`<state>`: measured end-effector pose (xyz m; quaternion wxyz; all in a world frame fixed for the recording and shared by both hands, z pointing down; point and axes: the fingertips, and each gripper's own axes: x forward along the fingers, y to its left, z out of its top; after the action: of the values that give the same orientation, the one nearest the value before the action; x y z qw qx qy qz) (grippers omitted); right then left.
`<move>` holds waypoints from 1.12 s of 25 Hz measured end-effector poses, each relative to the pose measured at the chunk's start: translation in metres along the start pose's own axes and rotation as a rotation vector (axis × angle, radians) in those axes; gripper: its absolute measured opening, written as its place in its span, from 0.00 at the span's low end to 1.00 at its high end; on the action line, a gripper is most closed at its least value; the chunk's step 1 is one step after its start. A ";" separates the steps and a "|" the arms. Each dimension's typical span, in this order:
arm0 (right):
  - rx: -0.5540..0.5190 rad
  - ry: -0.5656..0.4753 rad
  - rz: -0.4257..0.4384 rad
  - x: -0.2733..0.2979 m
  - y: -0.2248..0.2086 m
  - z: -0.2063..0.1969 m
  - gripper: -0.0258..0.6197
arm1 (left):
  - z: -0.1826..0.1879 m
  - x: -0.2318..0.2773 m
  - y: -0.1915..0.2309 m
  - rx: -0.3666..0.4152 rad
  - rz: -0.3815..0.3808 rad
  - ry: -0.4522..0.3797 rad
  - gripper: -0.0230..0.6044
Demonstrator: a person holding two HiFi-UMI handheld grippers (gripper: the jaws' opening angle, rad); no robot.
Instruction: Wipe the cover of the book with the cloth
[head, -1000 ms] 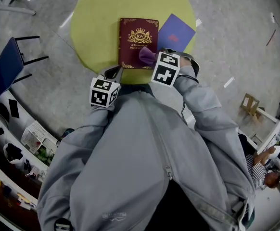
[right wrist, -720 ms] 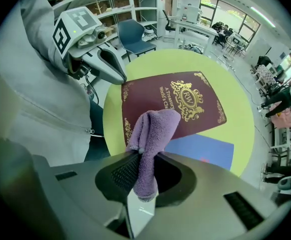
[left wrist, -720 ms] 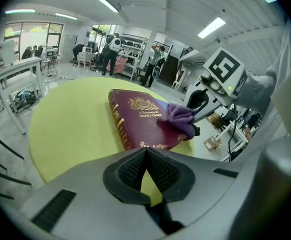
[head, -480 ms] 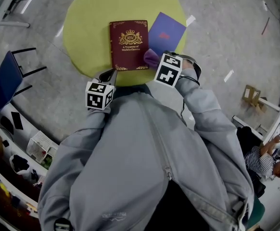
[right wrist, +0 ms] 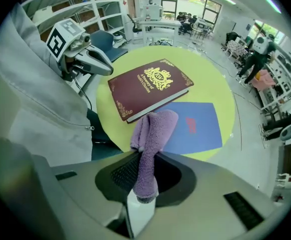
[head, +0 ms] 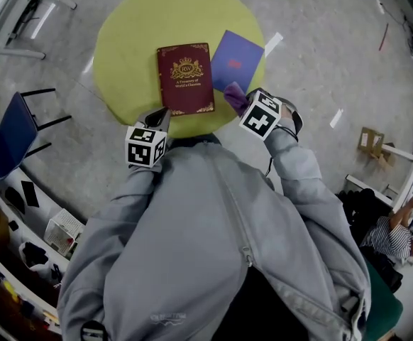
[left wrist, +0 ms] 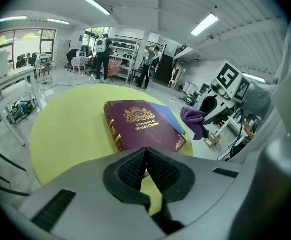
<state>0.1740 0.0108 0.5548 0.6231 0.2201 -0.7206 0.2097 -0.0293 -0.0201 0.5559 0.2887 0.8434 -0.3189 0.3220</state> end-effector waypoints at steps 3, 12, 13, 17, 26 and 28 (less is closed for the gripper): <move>0.056 -0.081 -0.039 -0.020 -0.007 0.008 0.17 | 0.021 -0.008 -0.002 0.050 0.014 -0.037 0.07; 0.203 -0.536 -0.299 -0.140 -0.058 0.082 0.17 | 0.145 -0.068 -0.019 0.102 0.056 -0.347 0.06; 0.211 -0.591 -0.329 -0.156 -0.062 0.091 0.17 | 0.161 -0.077 -0.022 0.121 0.069 -0.386 0.06; 0.225 -0.806 -0.464 -0.220 -0.070 0.120 0.17 | 0.211 -0.114 -0.032 0.170 0.119 -0.525 0.07; 0.275 -1.185 -0.648 -0.318 -0.054 0.141 0.17 | 0.274 -0.191 -0.059 0.262 0.252 -0.800 0.06; 0.320 -1.255 -0.657 -0.325 -0.051 0.139 0.17 | 0.278 -0.198 -0.067 0.283 0.271 -0.837 0.07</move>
<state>0.1325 -0.0924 0.2157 0.0831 0.5926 -0.7995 -0.0514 0.0024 -0.1007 0.2188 -0.0276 0.8827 -0.4683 0.0287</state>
